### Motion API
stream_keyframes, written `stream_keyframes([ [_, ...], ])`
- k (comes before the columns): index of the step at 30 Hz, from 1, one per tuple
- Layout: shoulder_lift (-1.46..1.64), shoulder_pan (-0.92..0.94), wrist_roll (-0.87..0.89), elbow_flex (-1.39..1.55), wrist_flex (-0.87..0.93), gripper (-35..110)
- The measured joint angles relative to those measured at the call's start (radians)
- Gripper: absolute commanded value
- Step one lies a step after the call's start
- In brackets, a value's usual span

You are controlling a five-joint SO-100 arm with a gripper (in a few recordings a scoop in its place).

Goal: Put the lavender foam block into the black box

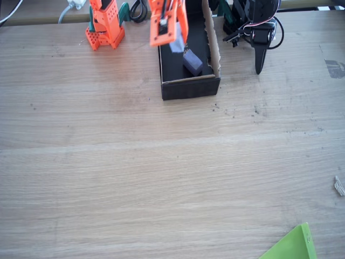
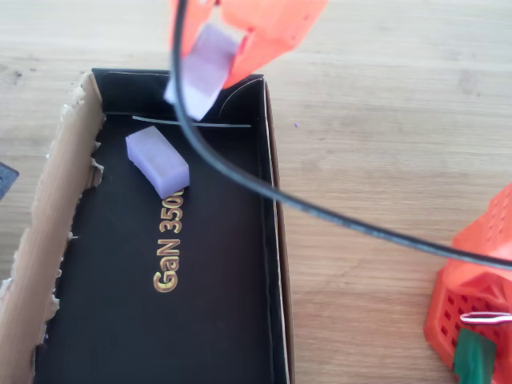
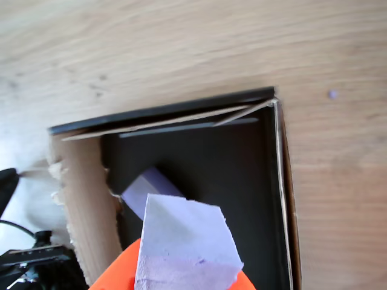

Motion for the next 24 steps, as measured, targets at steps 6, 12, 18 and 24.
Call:
stream_keyframes([
  [6, 0.000, 0.020, -0.087, 0.000, 0.011, 38],
  [12, 0.018, 0.003, -0.080, 0.000, 0.018, 31],
  [18, 0.207, 0.040, -0.003, 0.060, 0.057, 0],
  [24, 0.620, 0.383, 0.132, 0.373, 0.023, 0],
])
